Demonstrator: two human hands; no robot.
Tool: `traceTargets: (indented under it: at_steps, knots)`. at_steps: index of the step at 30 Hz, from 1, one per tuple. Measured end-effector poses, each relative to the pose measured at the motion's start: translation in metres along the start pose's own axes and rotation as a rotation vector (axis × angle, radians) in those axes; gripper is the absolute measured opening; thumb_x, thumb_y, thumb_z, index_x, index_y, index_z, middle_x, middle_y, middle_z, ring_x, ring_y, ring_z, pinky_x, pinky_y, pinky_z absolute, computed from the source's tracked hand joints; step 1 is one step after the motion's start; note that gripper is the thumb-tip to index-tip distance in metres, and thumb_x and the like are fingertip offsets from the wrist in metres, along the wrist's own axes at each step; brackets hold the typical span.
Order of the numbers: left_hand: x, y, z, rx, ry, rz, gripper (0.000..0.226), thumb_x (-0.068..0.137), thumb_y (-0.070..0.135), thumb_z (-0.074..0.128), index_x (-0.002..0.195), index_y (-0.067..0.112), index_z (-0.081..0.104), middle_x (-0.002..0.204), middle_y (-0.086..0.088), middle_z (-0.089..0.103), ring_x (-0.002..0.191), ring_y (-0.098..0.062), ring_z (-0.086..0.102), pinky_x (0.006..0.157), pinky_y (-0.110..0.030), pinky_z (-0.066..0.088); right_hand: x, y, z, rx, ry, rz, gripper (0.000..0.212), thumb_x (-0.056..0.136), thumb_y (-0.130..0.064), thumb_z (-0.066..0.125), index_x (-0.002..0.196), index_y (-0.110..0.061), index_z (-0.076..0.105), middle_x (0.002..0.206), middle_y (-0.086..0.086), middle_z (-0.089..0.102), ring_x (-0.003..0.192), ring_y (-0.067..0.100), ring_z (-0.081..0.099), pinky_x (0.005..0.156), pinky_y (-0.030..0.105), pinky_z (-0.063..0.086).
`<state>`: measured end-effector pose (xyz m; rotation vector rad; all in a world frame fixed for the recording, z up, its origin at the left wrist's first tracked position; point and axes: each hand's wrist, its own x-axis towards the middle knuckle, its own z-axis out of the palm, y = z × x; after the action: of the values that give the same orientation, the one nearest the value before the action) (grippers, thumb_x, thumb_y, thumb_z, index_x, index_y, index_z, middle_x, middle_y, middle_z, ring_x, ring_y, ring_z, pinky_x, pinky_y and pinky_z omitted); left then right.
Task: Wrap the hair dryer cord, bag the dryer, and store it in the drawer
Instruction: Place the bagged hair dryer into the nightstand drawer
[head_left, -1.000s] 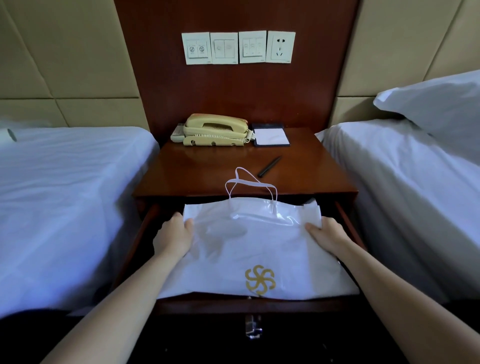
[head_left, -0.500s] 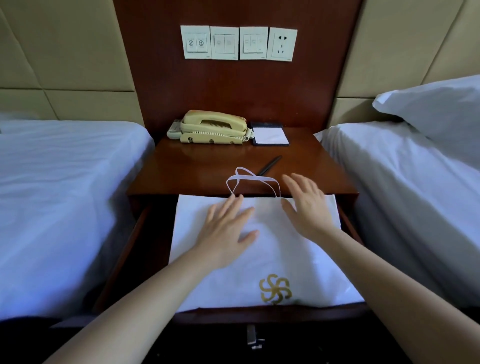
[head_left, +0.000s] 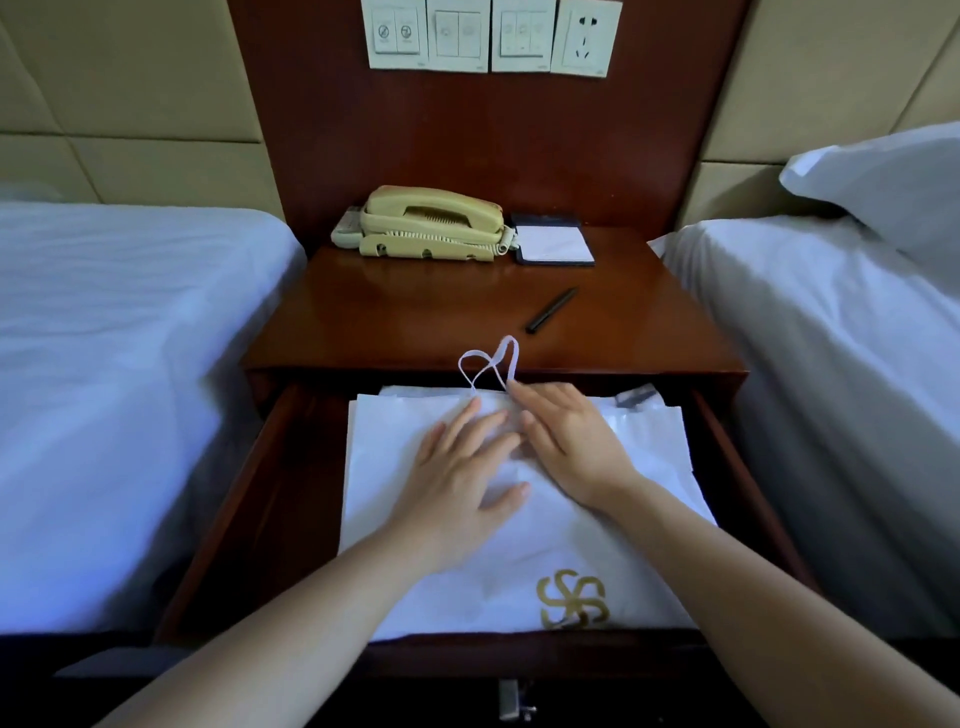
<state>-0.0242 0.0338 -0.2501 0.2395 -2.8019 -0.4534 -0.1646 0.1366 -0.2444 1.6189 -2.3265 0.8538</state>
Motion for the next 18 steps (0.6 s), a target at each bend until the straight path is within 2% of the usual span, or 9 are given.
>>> traceTargets:
  at_steps: [3, 6, 9, 11, 14, 16, 18]
  knots:
    - [0.003, 0.0, -0.001, -0.084, 0.102, -0.069, 0.081, 0.078, 0.06, 0.019, 0.14, 0.012, 0.042, 0.152, -0.003, 0.032, 0.143, -0.018, 0.024, 0.111, -0.027, 0.016, -0.003, -0.001, 0.001, 0.009, -0.109, 0.049, 0.06, 0.09, -0.039, 0.022, 0.133, -0.008, 0.05, 0.121, 0.009, 0.063, 0.104, 0.03, 0.054, 0.094, 0.042, 0.042]
    - [0.014, -0.004, -0.011, 0.024, 0.026, -0.096, 0.09, 0.075, 0.063, 0.011, 0.148, 0.014, 0.026, 0.157, 0.002, 0.021, 0.144, -0.013, 0.019, 0.111, -0.026, 0.013, -0.002, -0.003, 0.0, 0.051, -0.163, 0.111, 0.061, 0.091, -0.043, 0.02, 0.136, -0.012, 0.047, 0.124, 0.008, 0.062, 0.109, 0.029, 0.052, 0.097, 0.041, 0.038]
    - [0.028, -0.002, -0.022, 0.065, -0.053, -0.128, 0.081, 0.081, 0.061, 0.018, 0.145, 0.012, 0.032, 0.155, 0.002, 0.026, 0.14, -0.016, 0.026, 0.108, -0.026, 0.017, -0.002, -0.004, -0.005, 0.139, -0.175, 0.19, 0.049, 0.097, -0.032, 0.026, 0.135, -0.013, 0.048, 0.123, 0.011, 0.062, 0.114, 0.027, 0.051, 0.097, 0.036, 0.036]
    - [0.035, 0.001, -0.024, 0.079, -0.073, -0.143, 0.087, 0.073, 0.063, 0.013, 0.133, 0.009, 0.044, 0.144, -0.001, 0.04, 0.131, -0.021, 0.039, 0.103, -0.028, 0.026, -0.001, -0.003, -0.006, 0.225, -0.163, 0.217, 0.041, 0.1, -0.025, 0.03, 0.126, -0.009, 0.057, 0.113, 0.014, 0.066, 0.108, 0.027, 0.055, 0.094, 0.038, 0.04]
    - [0.045, 0.0, -0.02, 0.016, -0.1, -0.224, 0.061, 0.089, 0.053, 0.035, 0.126, 0.006, 0.05, 0.135, -0.005, 0.048, 0.123, -0.026, 0.046, 0.099, -0.033, 0.035, 0.004, -0.001, -0.004, 0.274, -0.174, 0.256, 0.042, 0.098, -0.029, 0.029, 0.103, -0.003, 0.062, 0.093, 0.016, 0.069, 0.089, 0.028, 0.059, 0.083, 0.041, 0.044]
    - [0.052, 0.001, -0.019, -0.001, -0.115, -0.26, 0.05, 0.095, 0.042, 0.042, 0.129, 0.006, 0.049, 0.137, -0.007, 0.047, 0.125, -0.026, 0.046, 0.099, -0.033, 0.036, 0.009, -0.001, -0.004, 0.279, -0.191, 0.31, 0.039, 0.1, -0.026, 0.032, 0.095, -0.001, 0.061, 0.084, 0.013, 0.066, 0.081, 0.026, 0.056, 0.073, 0.036, 0.039]
    - [0.057, 0.0, -0.019, 0.005, -0.124, -0.286, 0.047, 0.095, 0.039, 0.042, 0.128, 0.006, 0.048, 0.137, -0.009, 0.047, 0.125, -0.026, 0.046, 0.095, -0.032, 0.036, 0.015, 0.0, -0.004, 0.315, -0.193, 0.377, 0.036, 0.1, -0.022, 0.033, 0.094, 0.001, 0.06, 0.084, 0.013, 0.063, 0.082, 0.025, 0.052, 0.067, 0.031, 0.031]
